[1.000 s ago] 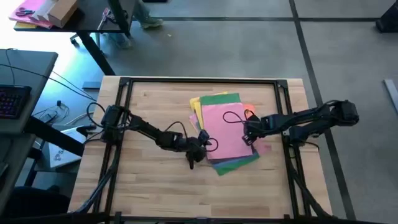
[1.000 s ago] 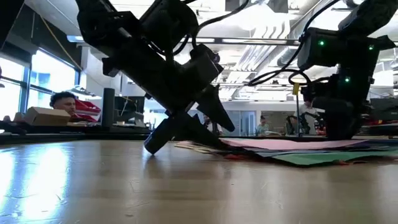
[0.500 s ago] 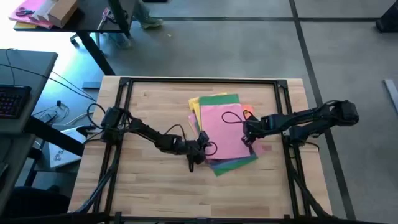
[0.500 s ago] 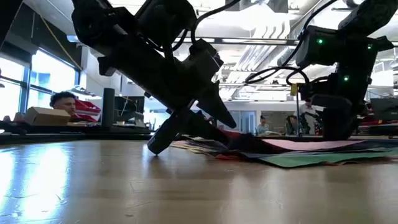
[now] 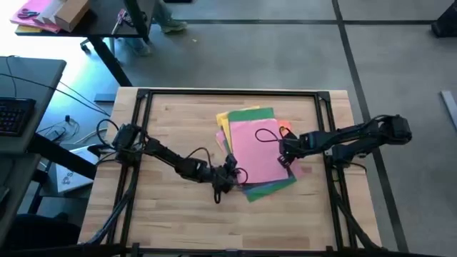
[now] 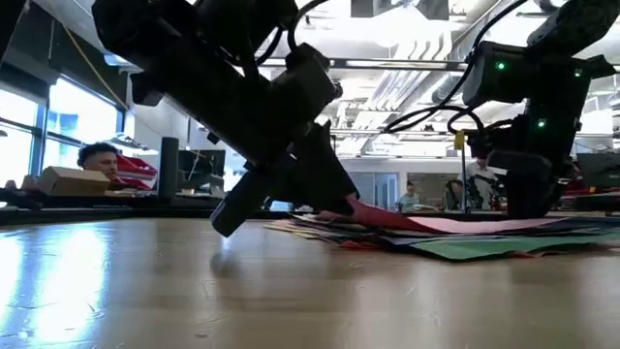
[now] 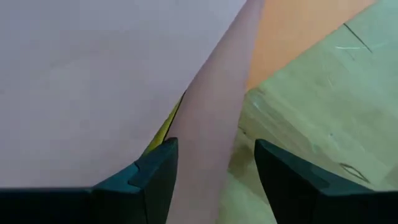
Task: Organize paper
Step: Move the pink color paper to the top left of the table
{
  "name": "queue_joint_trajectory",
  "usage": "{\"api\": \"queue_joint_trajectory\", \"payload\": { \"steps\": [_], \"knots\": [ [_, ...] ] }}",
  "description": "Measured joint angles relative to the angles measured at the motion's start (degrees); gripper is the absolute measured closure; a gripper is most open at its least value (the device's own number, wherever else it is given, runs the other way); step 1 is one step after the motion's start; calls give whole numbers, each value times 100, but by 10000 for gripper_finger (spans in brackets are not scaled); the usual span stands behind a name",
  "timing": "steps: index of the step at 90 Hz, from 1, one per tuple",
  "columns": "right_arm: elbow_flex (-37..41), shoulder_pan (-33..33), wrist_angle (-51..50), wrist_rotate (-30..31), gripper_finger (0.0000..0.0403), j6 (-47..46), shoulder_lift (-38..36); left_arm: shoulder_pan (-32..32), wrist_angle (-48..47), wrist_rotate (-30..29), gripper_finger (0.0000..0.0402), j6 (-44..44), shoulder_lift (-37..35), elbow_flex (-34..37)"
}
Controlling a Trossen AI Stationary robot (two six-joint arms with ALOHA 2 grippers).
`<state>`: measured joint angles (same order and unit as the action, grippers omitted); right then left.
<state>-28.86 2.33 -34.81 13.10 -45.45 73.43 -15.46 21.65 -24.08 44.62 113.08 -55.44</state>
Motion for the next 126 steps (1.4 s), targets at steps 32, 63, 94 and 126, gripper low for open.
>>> {"api": "queue_joint_trajectory", "payload": {
  "steps": [32, 63, 94, 126],
  "knots": [
    [0, 0, 54, 9, 204, -79, 0, 319, 442, 804, 349, -751, 66, -11],
    [-2, 0, 13, 168, 204, -56, -231, 307, -291, 112, 401, -1393, -201, -11],
    [-2, -9, 167, 593, 204, 84, -934, 531, -4917, -666, 401, -1983, -2500, -22],
    [-2, -11, 813, 599, 204, 352, -942, 1349, -7434, 644, 401, -2569, -2791, 568]
  ]
}}
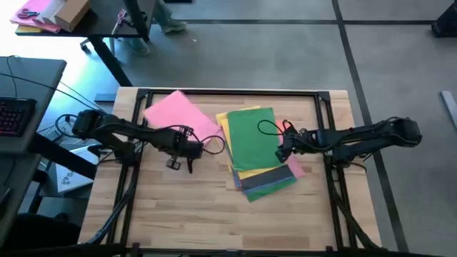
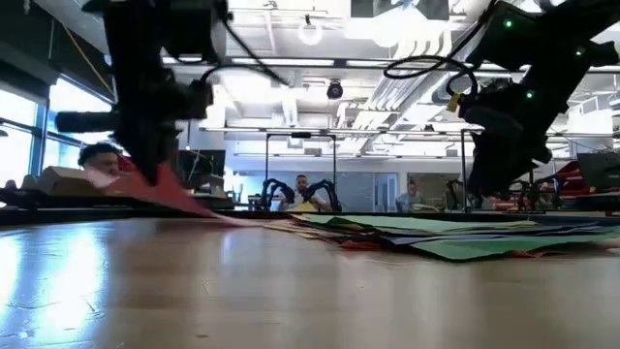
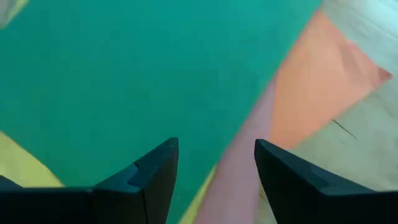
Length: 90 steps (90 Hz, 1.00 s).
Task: Organize paper
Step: Move the pink color paper to the top left of the table
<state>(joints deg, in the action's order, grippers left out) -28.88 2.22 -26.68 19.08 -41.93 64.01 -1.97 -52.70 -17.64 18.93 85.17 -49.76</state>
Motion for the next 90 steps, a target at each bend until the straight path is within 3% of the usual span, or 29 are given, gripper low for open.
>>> {"api": "queue_joint_trajectory", "payload": {
  "steps": [16, 32, 42, 54, 63, 76, 90],
  "knots": [
    [0, 0, -7, -21, 204, 0, 0, -107, 38, 679, 402, 66, 2, 208],
    [0, 0, 51, 2, 204, 0, 0, -427, -814, 1568, 402, 7, 2, 210],
    [0, 0, 166, 42, 204, -2, 0, -427, -1204, 1475, 401, -131, 2, 210],
    [0, 0, 289, 110, 204, -10, 0, -431, -1003, 827, 401, -125, 2, 210],
    [0, 0, 299, 114, 204, -72, 0, -431, -808, 763, 401, 65, 32, 210],
    [0, 0, 297, 44, 204, -110, 0, -481, -740, 1108, 400, -122, 179, 210],
    [0, 0, 293, -6, 204, -109, 0, -637, -783, 1703, 397, -1003, 460, 210]
  ]
}}
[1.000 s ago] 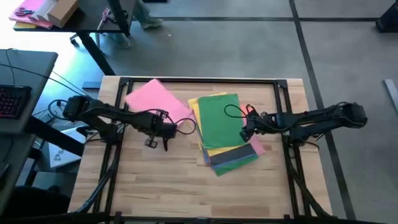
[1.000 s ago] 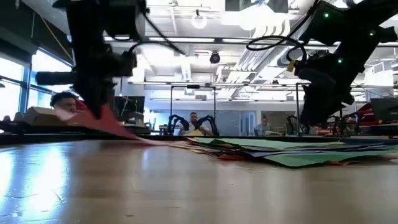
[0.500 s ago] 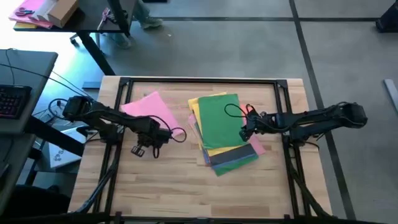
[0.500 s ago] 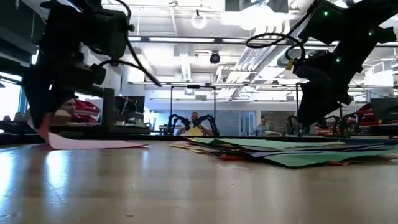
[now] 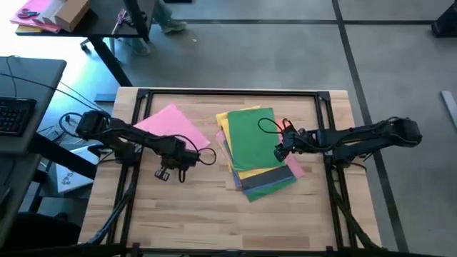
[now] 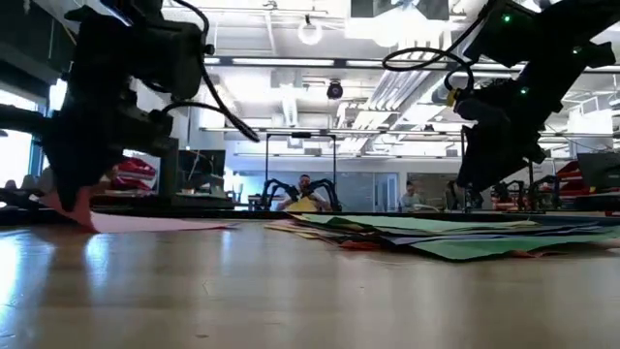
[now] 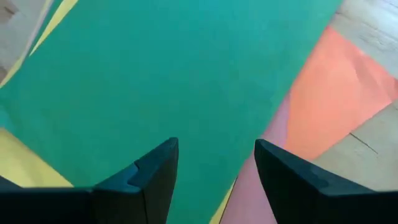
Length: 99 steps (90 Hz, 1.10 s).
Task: Organize paper
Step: Move the pink color paper to the top left of the table
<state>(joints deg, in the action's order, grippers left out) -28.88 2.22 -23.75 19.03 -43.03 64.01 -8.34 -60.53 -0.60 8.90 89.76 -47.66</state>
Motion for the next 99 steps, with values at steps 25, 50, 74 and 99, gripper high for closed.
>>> {"api": "queue_joint_trajectory", "payload": {
  "steps": [25, 50, 74, 99],
  "knots": [
    [0, 0, -2, -11, 204, 0, 0, -73, -384, 389, 316, -1094, 210, -2],
    [0, 0, 7, -11, 204, 0, 0, 43, -1709, 721, 259, -1896, 203, -180],
    [0, 0, 22, -78, 204, -73, 0, 281, -1393, 573, 256, -2619, 128, -203],
    [0, 0, 50, -164, 204, -107, 0, 671, -1403, -147, 241, -2683, 128, -203]
  ]
}}
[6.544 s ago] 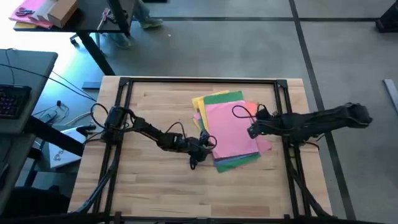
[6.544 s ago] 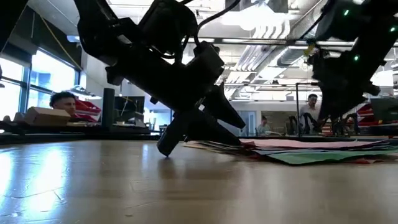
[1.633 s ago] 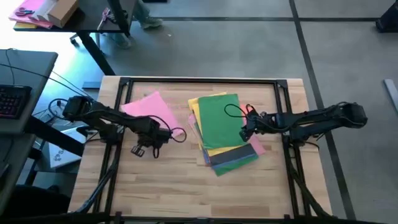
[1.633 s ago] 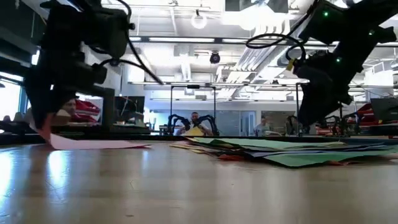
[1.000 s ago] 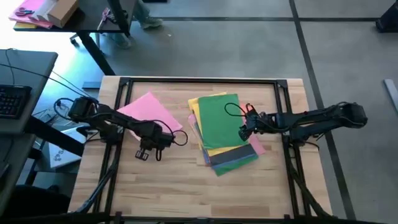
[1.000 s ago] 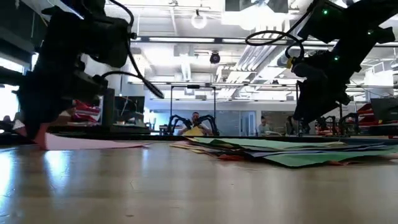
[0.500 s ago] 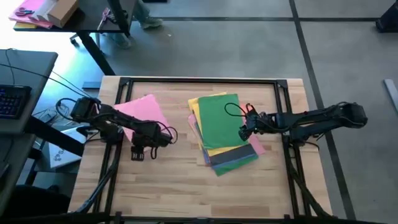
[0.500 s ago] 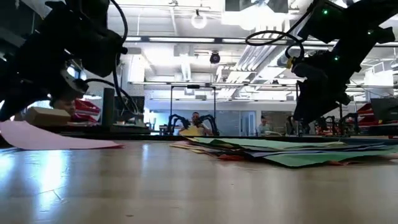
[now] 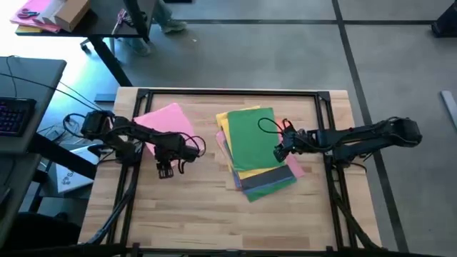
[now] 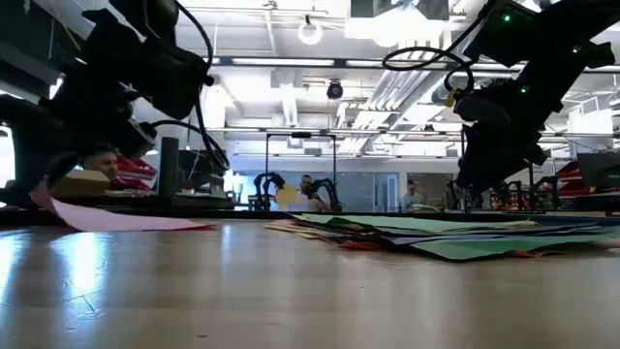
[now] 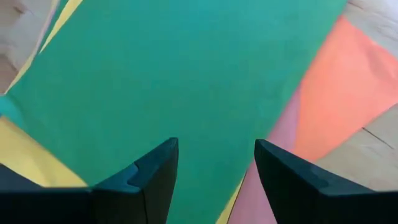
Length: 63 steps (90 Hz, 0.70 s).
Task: Organize paper
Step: Move the pink color paper to the top left of the table
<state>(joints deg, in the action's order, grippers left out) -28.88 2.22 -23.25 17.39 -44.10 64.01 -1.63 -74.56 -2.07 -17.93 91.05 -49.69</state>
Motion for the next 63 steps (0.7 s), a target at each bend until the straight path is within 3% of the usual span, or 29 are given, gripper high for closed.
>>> {"api": "queue_joint_trajectory", "payload": {
  "steps": [14, 30, 35, 48, 63],
  "knots": [
    [0, 0, 0, 2, 204, 0, 0, 206, -2, 59, 198, 121, 0, 0],
    [0, 0, 0, 4, 204, 0, 0, 335, -214, 1006, 152, 155, -2, 0],
    [0, 0, 1, 41, 204, 1, 0, 356, -98, 582, 147, 91, -4, 0],
    [0, 0, 37, 114, 204, 0, 0, 609, 485, -1367, 149, -914, -4, 36],
    [0, 0, 81, 116, 204, 0, 0, 1335, 1791, -1858, 156, -1870, 21, 307]
  ]
}}
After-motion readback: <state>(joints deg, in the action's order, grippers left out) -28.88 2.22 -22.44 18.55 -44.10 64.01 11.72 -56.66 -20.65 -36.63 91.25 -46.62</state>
